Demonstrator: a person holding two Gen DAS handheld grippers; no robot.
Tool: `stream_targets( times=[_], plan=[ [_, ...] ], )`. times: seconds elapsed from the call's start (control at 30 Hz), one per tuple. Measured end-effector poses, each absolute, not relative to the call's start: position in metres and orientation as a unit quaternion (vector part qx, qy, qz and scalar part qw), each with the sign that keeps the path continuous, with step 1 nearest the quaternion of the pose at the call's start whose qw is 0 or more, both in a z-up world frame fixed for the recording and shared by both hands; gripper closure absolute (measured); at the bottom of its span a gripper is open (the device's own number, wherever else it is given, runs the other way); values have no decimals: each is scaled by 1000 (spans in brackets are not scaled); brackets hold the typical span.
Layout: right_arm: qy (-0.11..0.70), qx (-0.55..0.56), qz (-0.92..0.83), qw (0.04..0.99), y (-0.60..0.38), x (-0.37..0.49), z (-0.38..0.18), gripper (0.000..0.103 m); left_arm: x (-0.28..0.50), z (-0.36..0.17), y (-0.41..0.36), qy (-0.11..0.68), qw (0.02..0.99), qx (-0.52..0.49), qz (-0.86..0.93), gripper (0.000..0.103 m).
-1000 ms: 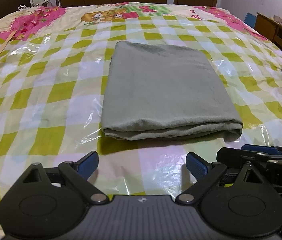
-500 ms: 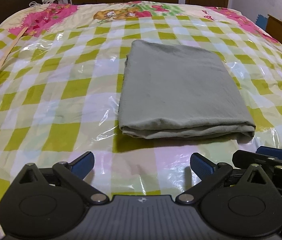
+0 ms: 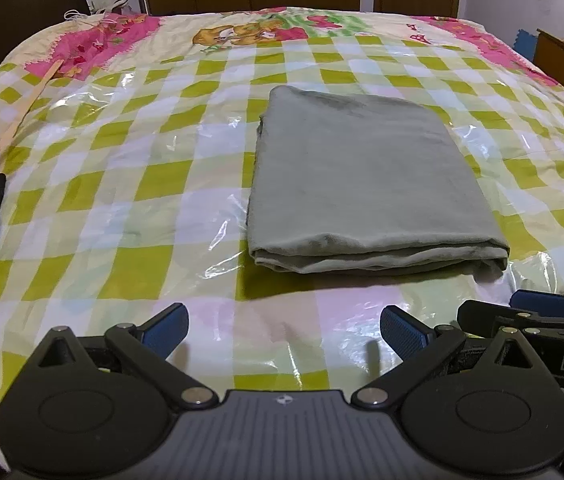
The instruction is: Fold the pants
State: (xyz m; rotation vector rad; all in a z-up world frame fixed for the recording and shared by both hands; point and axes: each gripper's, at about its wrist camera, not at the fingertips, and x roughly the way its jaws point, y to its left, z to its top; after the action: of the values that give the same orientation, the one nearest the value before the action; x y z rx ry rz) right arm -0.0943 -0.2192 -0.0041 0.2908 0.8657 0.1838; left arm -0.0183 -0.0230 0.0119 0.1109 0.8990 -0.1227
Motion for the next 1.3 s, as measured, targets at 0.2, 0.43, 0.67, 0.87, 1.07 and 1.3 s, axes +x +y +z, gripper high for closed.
stream_targets(
  times=[0.2, 0.43, 0.67, 0.87, 1.07, 1.3],
  plan=[
    [419, 138, 88, 893, -219, -93, -5, 36, -20, 13, -25, 431, 899, 64, -52, 0],
    [420, 138, 87, 893, -217, -94, -6, 35, -20, 13, -24, 431, 899, 64, -50, 0],
    [420, 137, 87, 893, -216, -94, -7, 35, -20, 13, -24, 431, 899, 65, -49, 0],
    [420, 137, 87, 893, -216, -94, -7, 35, -20, 13, -24, 431, 899, 64, -48, 0],
    [420, 138, 87, 893, -216, -94, -7, 34, -20, 14, -23, 430, 899, 64, -46, 0],
    [420, 137, 87, 893, -215, -94, -7, 34, -20, 14, -23, 430, 899, 65, -45, 0]
  ],
)
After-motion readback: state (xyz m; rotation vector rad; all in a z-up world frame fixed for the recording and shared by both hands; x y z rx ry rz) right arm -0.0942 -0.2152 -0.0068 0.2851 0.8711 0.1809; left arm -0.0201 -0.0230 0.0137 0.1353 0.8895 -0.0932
